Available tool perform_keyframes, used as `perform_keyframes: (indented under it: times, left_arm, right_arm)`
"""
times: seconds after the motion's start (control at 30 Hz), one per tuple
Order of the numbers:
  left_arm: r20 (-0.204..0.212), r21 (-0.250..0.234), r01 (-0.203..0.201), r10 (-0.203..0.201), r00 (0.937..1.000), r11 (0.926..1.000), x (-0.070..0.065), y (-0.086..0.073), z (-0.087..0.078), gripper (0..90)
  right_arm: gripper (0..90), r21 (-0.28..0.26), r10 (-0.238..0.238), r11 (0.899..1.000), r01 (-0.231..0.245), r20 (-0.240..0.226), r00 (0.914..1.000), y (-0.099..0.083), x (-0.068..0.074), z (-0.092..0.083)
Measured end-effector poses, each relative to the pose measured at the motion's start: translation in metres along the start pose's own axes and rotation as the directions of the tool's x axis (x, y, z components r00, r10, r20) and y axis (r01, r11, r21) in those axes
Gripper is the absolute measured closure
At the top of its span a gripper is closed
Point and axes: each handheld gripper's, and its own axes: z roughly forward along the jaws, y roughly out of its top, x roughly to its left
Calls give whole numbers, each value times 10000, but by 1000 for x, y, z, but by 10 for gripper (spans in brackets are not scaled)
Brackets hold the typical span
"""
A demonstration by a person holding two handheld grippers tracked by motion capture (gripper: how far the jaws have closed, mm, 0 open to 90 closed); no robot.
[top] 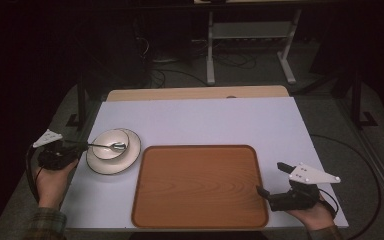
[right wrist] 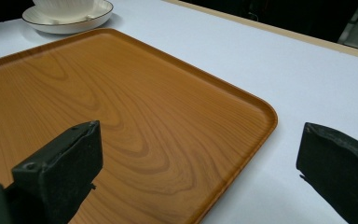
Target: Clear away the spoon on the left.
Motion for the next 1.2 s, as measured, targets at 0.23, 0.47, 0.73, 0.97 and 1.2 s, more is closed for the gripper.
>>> perform_keyframes:
  times: [0.23,0.47,0.73,0.97,1.2]
  left_arm:
    - [-235,17,-70,70,9997,10000,4,5,9,896]
    - [-258,9,-10,10,9997,10000,8,9,18,896]
    - [-365,-55,271,-273,9990,9996,16,9,22,895]
    - [-153,-189,569,-572,9982,9982,19,4,14,827]
    - [185,-405,945,-938,9954,9947,15,6,5,464]
  right_arm:
    - [0,16,6,10000,-6,34,10000,0,0,0]
    - [0,41,11,10000,-11,71,10000,0,-1,1]
    - [0,5,78,10000,-78,60,10000,0,-1,1]
    - [0,74,27,10000,-27,41,10000,-1,-1,1]
    - [0,54,14,10000,-14,59,10000,-1,-1,0]
